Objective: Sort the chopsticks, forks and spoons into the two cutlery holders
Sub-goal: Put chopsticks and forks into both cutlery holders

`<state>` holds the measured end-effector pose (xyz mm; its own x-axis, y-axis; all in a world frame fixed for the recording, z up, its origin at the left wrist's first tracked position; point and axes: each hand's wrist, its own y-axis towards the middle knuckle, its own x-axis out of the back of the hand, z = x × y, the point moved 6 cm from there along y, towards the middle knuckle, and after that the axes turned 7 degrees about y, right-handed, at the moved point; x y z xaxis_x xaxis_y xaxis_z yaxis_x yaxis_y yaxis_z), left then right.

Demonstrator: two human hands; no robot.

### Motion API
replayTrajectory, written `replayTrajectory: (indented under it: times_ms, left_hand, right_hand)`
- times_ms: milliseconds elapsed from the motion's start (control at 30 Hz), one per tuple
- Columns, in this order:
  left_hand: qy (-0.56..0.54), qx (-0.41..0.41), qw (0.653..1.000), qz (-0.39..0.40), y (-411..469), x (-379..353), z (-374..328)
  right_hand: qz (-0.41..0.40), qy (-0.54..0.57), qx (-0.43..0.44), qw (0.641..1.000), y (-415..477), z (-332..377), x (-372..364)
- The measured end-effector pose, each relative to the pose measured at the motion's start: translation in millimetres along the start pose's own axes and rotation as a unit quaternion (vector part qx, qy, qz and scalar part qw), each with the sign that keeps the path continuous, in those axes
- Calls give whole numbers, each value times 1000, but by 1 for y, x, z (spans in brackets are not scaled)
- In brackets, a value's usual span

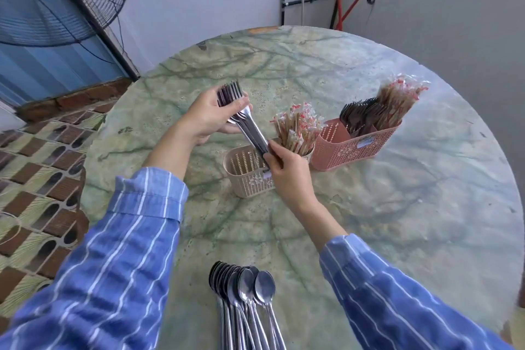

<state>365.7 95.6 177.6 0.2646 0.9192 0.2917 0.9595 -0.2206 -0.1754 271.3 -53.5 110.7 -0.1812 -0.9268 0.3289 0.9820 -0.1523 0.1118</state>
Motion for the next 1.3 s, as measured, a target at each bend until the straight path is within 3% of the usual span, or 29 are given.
replayTrajectory:
  times_ms: [133,367,500,633,800,1000,1167,1300]
  left_hand:
    - [46,-42,998,31,14,2,-10]
    - [83,-57,993,62,25,-21,1]
    - [63,-49,995,57,25,-25,16]
    - [48,-49,996,64,27,-22,19]
    - [50,-73,992,92,22,-25,13]
    - [162,-95,974,128,20,-38,19]
    - [148,-60,982,97,24,-37,41]
    - [150,-77,985,45,20,-37,38]
  right_hand:
    - [-42,-47,-2,998,14,-2,-10]
    - [8,-228,-38,973,25,-12,-21]
    - [6,-255,27,967,19,-13,-25]
    - [-55,-226,109,966,11,-5,-19]
    - [-27,-224,62,972,19,-10,-19]
    - [-18,-221,41,974,24,-14,-21]
    - [-32,-203,43,978,25,-16,-19]
    - [-55,-163,57,983,23,-15,-15]
